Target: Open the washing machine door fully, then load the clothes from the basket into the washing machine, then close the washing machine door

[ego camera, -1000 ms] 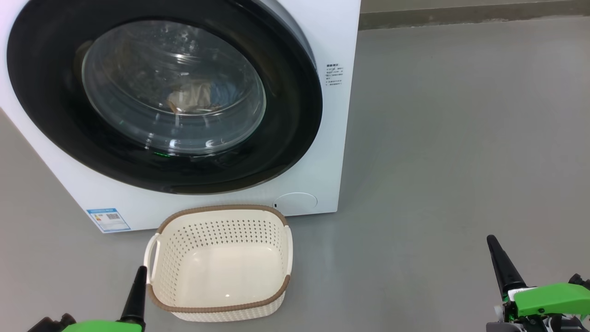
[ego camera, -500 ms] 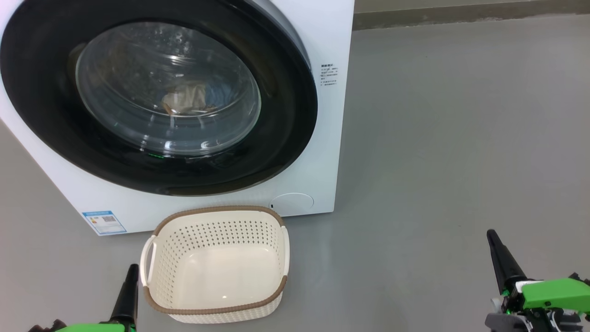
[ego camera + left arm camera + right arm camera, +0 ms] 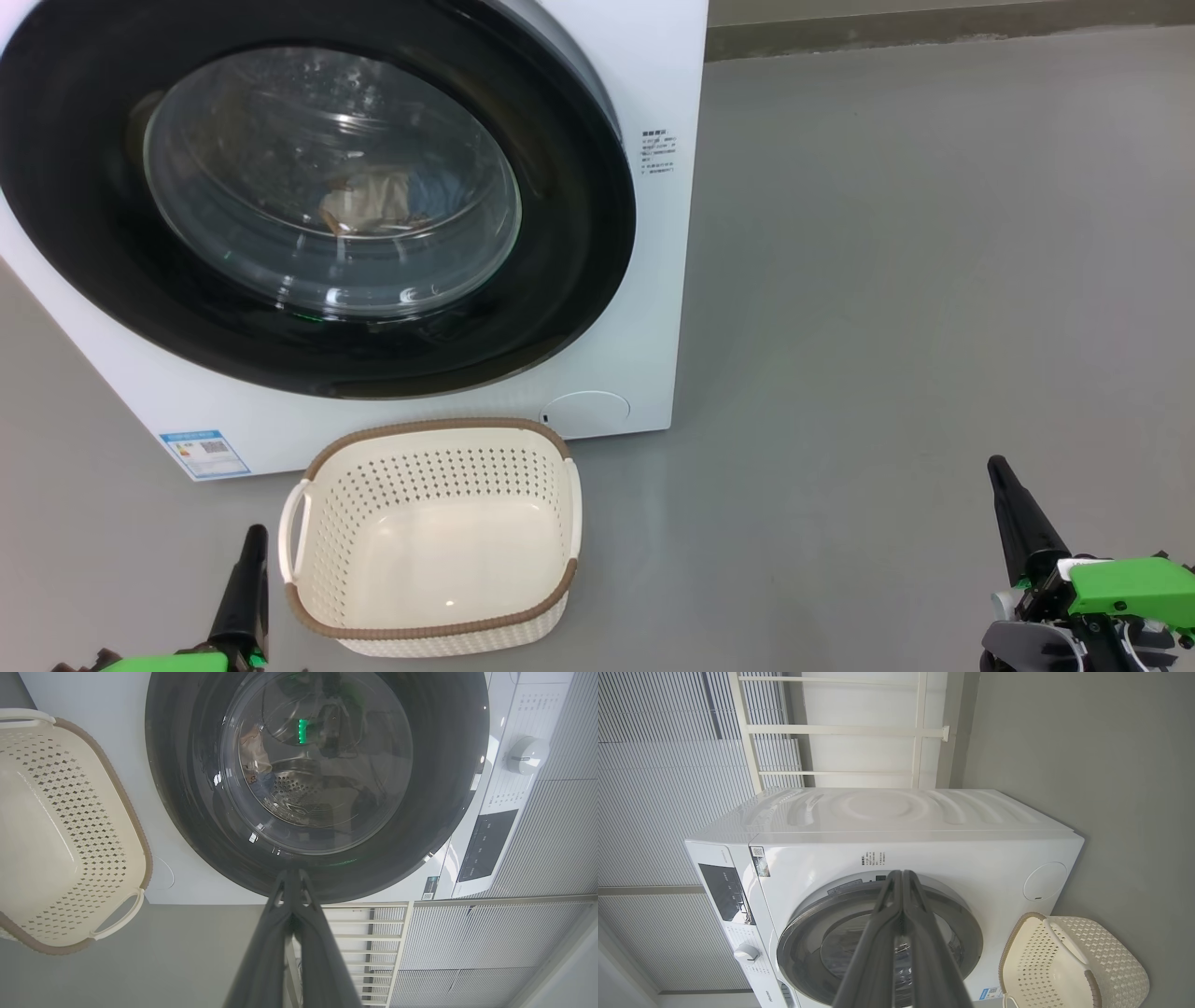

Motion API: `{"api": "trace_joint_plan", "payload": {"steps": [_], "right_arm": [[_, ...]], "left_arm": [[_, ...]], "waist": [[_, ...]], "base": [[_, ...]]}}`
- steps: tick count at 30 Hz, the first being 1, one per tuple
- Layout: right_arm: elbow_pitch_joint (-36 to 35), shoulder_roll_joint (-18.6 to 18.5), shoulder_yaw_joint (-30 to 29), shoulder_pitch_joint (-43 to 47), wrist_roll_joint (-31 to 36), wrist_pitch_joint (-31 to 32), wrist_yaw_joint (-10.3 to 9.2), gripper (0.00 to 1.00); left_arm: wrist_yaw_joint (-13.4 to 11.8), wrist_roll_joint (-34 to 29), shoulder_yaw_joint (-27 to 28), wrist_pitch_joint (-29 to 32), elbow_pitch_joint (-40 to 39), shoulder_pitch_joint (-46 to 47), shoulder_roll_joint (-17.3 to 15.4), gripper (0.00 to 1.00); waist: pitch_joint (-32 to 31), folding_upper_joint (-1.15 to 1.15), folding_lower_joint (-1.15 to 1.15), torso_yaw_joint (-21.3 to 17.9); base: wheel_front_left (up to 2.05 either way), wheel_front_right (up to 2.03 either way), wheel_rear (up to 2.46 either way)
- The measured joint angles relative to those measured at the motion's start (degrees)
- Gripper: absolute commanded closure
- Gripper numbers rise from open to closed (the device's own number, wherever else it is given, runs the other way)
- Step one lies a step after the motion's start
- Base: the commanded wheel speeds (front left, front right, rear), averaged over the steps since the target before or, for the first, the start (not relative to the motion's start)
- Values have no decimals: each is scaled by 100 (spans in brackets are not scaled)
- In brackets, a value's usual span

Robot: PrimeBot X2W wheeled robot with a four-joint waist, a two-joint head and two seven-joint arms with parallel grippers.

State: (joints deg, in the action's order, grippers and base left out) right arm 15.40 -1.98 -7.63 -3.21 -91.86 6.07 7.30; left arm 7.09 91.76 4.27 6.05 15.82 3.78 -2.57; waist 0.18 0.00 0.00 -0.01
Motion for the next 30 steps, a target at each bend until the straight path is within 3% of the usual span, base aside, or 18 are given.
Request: {"api": "trace_joint_plan", "payload": {"steps": [30], "right_arm": [[2, 0, 0, -12, 0, 0, 0, 100]], "left_arm": [[0, 0, 16, 1, 0, 0, 1, 100]], "waist": [[0, 0, 0, 0]], "base": [[0, 0, 0]]}}
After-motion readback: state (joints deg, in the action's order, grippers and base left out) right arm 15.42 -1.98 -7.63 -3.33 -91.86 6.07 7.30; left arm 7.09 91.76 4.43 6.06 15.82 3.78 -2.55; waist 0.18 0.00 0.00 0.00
